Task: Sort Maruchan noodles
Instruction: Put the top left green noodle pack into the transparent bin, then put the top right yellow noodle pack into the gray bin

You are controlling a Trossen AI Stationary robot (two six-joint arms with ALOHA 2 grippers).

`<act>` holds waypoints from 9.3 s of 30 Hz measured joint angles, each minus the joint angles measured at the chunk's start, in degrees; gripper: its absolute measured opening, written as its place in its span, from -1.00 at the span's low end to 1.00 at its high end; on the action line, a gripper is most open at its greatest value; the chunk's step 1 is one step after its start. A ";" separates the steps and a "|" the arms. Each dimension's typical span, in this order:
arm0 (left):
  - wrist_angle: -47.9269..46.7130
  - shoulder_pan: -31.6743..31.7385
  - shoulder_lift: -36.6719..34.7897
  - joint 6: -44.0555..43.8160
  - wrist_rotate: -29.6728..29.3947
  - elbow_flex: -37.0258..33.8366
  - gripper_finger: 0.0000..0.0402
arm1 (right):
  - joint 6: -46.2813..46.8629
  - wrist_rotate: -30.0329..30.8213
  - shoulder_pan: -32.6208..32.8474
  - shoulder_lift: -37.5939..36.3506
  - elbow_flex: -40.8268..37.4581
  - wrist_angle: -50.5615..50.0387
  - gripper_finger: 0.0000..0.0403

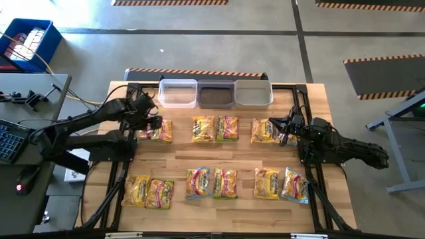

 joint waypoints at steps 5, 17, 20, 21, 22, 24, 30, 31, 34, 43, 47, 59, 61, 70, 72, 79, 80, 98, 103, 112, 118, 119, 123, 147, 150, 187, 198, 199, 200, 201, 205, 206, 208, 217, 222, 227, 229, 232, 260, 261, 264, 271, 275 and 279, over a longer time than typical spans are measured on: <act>1.27 3.21 4.65 3.96 1.95 0.00 0.23 | -0.02 0.00 0.01 0.00 -0.01 -0.02 -1.00; 5.01 6.90 9.68 10.55 4.41 -0.02 0.22 | -0.02 -0.02 0.01 0.00 -0.01 -0.02 -1.00; 5.18 6.97 9.68 10.65 4.54 -0.02 0.16 | 0.00 0.00 0.01 0.00 -0.01 0.00 -1.00; 5.20 6.97 9.68 10.94 4.56 -0.02 0.13 | -0.02 0.00 0.01 0.00 -0.01 0.00 -1.00; 5.20 6.94 9.68 11.19 4.67 -0.02 0.08 | -0.02 0.00 0.00 0.00 0.00 0.00 -1.00; 5.22 6.94 9.68 12.11 4.98 -0.02 -0.04 | 0.00 0.00 0.01 0.00 -0.01 -0.01 -1.00; 5.28 6.94 9.68 16.97 5.56 -0.02 -0.45 | -0.02 0.00 0.00 0.00 -0.01 0.00 -1.00; 5.31 6.94 9.68 18.22 5.84 -0.02 -0.51 | -0.01 0.00 0.01 0.00 -0.01 -0.01 -1.00; 5.81 6.94 9.67 20.37 7.01 -0.02 -0.71 | -0.02 -0.02 0.01 0.00 0.01 -0.02 -1.00; 4.58 6.94 7.63 24.54 7.17 5.21 -0.99 | -0.01 -0.01 0.00 0.00 0.01 0.00 -1.00; 2.71 7.03 7.58 26.00 6.66 10.96 -1.00 | -0.01 -0.01 0.00 0.00 0.01 0.00 -1.00; 2.17 11.96 8.87 30.73 3.39 21.61 -1.00 | -0.02 -0.01 0.01 0.00 0.00 0.00 -1.00; 2.27 13.50 10.27 32.57 3.26 23.77 -1.00 | -0.01 -0.02 0.00 0.00 0.00 0.00 -1.00; 2.97 20.50 23.15 39.52 3.07 33.59 -1.00 | -0.01 0.00 0.00 0.00 -0.01 0.00 -1.00; 2.84 21.46 26.36 41.19 3.07 35.50 -1.00 | -0.02 -0.02 0.00 0.00 -0.01 0.00 -1.00; 1.85 22.97 34.98 44.52 1.72 41.34 -1.00 | 0.00 0.00 -0.01 0.00 -0.01 0.00 -1.00; 1.31 22.97 35.88 44.73 1.00 41.77 -1.00 | -0.01 0.00 0.00 0.00 0.00 -0.02 -1.00; -3.50 22.46 41.70 46.61 -10.11 42.14 -1.00 | 0.00 -0.02 0.01 0.00 0.01 -0.02 -1.00; -3.16 21.55 41.67 46.48 -10.03 42.14 -0.93 | -0.02 0.00 0.01 0.00 0.00 -0.01 -1.00; -3.23 19.61 41.67 46.49 -9.33 42.14 -0.65 | -0.01 -0.02 0.00 0.00 0.01 -0.02 -1.00; -3.16 18.18 41.05 48.69 -9.25 42.12 -0.44 | -0.01 -0.01 -0.01 0.00 0.00 0.00 -1.00; -3.15 17.84 40.78 49.45 -9.23 42.12 -0.41 | -0.02 0.00 0.01 0.00 0.00 -0.01 -1.00; -3.13 16.59 38.85 51.98 -9.23 42.12 -0.39 | -0.02 -0.02 0.01 0.00 0.01 0.00 -1.00; 102.07 -5.75 13.46 47.66 6.94 -15.66 -1.00 | -0.02 -0.01 -0.01 0.00 -0.01 0.00 -1.00; 110.25 -6.28 13.68 46.55 7.00 -19.46 -1.00 | 0.00 -0.01 -0.01 0.00 -0.01 0.00 -1.00; 109.67 -6.21 13.72 54.04 15.95 -21.07 -1.00 | 1.85 0.18 -0.01 0.00 -0.01 22.42 -1.00; 108.84 -3.53 13.72 54.13 12.52 -21.07 -1.00 | 8.10 8.49 -0.03 1.58 1.47 24.64 -1.00; 109.57 -3.21 13.72 54.11 12.54 -21.07 -1.00 | 9.42 11.15 -0.05 2.34 1.67 22.21 -1.00; 110.27 -2.88 13.72 54.13 12.57 -21.07 -1.00 | 10.53 13.12 -0.05 3.37 1.90 19.11 -1.00; 110.76 -2.55 13.72 54.13 12.53 -21.06 -1.00 | 11.81 14.77 -0.05 4.55 2.19 16.09 -1.00; 110.88 -1.32 13.72 54.08 12.56 -21.05 -1.00 | 21.51 18.84 -0.05 11.60 4.28 7.27 -0.96; 110.84 -1.17 13.72 54.02 12.75 -21.05 -1.00 | 24.12 19.29 -0.05 13.71 5.08 4.72 -0.92; 110.49 -1.01 13.72 54.08 13.22 -21.05 -1.00 | 29.13 20.06 -0.04 18.17 7.27 -1.03 -0.80; 108.66 -1.03 13.72 54.46 13.44 -21.03 -1.00 | 52.93 15.03 -0.05 38.02 17.20 -22.53 0.12; 106.06 -1.08 13.72 55.02 13.46 -21.03 -1.00 | 59.36 12.61 -0.04 47.30 18.80 -23.45 0.38; 105.84 -1.08 13.72 54.69 13.52 -21.03 -1.00 | 63.10 12.26 -0.03 54.63 19.39 -23.56 0.40; 105.71 -1.09 13.72 54.39 13.56 -21.03 -1.00 | 64.23 11.35 -0.04 56.83 19.39 -23.57 0.40; 105.16 -1.10 13.72 54.39 13.69 -21.03 -1.00 | 64.70 9.87 -0.04 59.13 19.56 -22.45 0.40; 103.48 -1.12 13.72 54.51 15.92 -21.03 -1.00 | 59.09 7.27 -0.01 69.07 19.50 -6.28 -0.44; 103.49 -1.12 13.72 54.52 16.62 -21.03 -1.00 | 58.72 7.35 -0.01 69.07 19.50 -6.16 -0.50; 103.49 -1.14 13.72 54.52 17.41 -21.03 -1.00 | 57.39 7.41 -0.01 69.07 19.48 -5.57 -0.68; 103.49 -1.14 13.72 54.52 17.39 -21.03 -1.00 | 56.22 6.07 -0.01 67.48 19.33 -4.29 -0.96; 103.49 -1.14 13.72 54.52 17.39 -21.03 -1.00 | 56.25 4.17 0.00 64.18 19.28 -5.41 -0.99; 103.47 -1.14 13.72 54.52 17.39 -21.03 -1.00 | 54.74 4.30 0.01 61.10 23.50 -10.47 -0.99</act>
